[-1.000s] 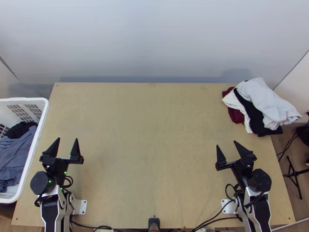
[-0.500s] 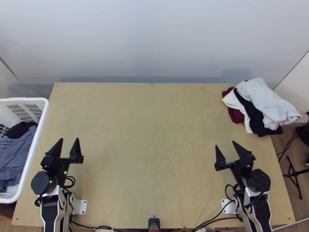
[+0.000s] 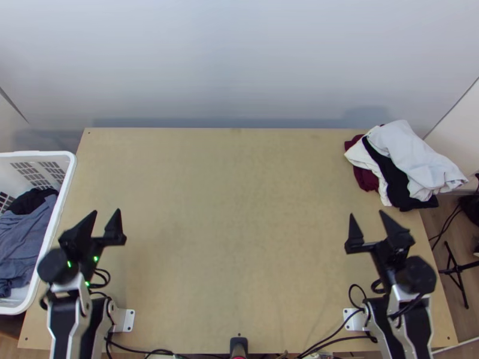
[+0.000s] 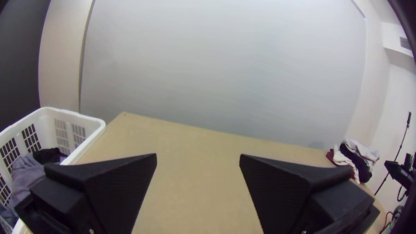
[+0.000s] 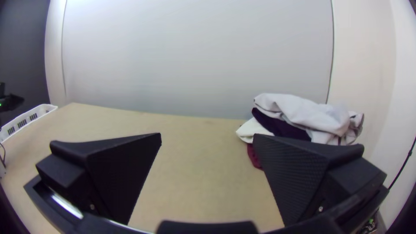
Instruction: Fold the t-shirt
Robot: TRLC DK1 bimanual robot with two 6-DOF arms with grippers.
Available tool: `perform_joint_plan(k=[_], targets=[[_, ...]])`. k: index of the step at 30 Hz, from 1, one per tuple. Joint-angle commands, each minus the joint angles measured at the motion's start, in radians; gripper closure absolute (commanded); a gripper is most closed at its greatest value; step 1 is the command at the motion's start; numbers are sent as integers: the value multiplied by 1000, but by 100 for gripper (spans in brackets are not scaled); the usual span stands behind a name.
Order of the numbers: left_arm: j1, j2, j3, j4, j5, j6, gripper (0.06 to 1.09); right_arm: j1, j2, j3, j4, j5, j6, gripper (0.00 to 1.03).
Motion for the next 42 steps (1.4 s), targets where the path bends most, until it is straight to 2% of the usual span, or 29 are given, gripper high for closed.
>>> perform_joint_plan(k=[1, 5, 7, 10, 13, 16, 21, 25, 31, 37, 42], targets=[[-4, 340, 373, -192, -2, 20, 16, -10, 303, 289, -38, 3, -62, 4], [-90, 452, 610, -263, -12, -35, 13, 25, 512, 551, -106, 2, -58, 4], [-141, 521, 739, -309, -70, -35, 13, 34, 605, 686, -143, 2, -55, 4], [-188, 630, 925, -396, -206, 43, 13, 48, 723, 867, -207, 2, -59, 4], [-213, 716, 1037, -445, -219, 61, 13, 59, 849, 1039, -293, -1, -61, 4], [-213, 803, 1120, -456, -222, 126, 10, 91, 947, 1143, -327, -7, -56, 4], [-205, 1004, 1330, -556, -326, 127, 10, 180, 1101, 1243, -363, -6, -16, 4], [-194, 1145, 1454, -648, -521, 137, 11, 229, 1222, 1332, -373, -4, -6, 4], [-98, 1190, 1471, -664, -536, 166, 11, 266, 1323, 1395, -354, -1, -6, 4], [145, 1270, 1482, -671, -532, 133, 11, 297, 1355, 1303, -337, 3, -4, 4], [344, 1368, 1489, -660, -529, 156, 11, 326, 1365, 1257, -301, 8, -4, 4]])
